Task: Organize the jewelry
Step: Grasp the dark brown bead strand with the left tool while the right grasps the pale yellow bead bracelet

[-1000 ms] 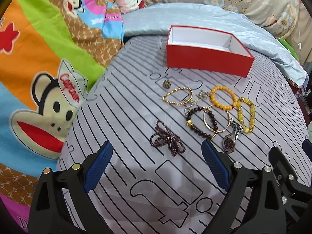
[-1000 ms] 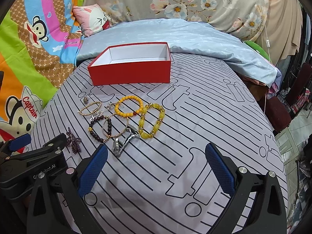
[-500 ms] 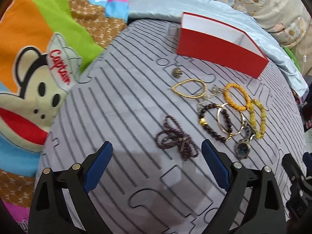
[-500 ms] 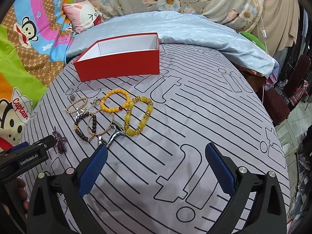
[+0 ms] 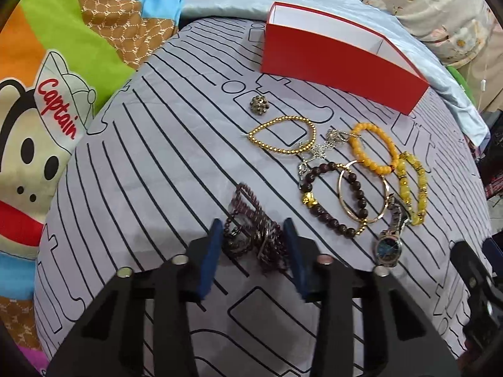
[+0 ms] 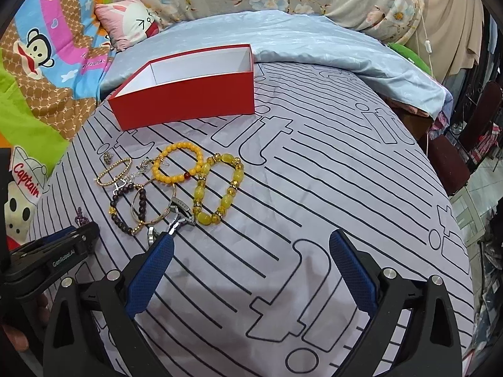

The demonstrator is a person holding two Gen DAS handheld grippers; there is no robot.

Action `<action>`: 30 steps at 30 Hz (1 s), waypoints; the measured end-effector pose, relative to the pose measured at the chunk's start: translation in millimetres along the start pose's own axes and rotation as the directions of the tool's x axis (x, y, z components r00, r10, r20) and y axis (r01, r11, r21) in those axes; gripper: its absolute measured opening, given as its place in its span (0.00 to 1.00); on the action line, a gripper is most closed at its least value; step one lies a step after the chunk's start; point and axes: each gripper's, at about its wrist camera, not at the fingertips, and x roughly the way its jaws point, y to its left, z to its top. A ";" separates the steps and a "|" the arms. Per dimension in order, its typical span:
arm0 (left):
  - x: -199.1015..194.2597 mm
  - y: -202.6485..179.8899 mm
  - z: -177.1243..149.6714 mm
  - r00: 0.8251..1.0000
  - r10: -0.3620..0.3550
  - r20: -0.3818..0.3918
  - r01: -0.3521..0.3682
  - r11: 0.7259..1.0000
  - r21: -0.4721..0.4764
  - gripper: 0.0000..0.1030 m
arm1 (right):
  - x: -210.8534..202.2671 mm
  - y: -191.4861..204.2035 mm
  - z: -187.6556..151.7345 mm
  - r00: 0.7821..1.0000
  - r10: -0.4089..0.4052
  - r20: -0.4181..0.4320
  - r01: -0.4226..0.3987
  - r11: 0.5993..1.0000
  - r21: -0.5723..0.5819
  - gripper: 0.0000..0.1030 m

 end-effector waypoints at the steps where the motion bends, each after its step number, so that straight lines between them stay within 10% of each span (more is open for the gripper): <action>1: -0.2 0.9 0.6 1.000 -0.015 -0.004 0.015 1.000 -0.003 0.20 | 1.8 -0.2 1.4 1.000 0.004 -0.002 -0.004 1.000 -0.001 0.84; 24: -10.4 1.7 11.0 0.999 -0.027 0.016 0.027 1.000 0.013 0.14 | 70.8 4.0 34.6 0.997 0.046 -0.066 -0.045 0.999 0.007 0.08; 30: -11.6 1.3 13.1 1.000 -0.023 0.021 0.022 1.000 0.018 0.14 | 67.2 -5.5 34.0 0.997 0.055 -0.063 -0.054 0.998 0.015 0.08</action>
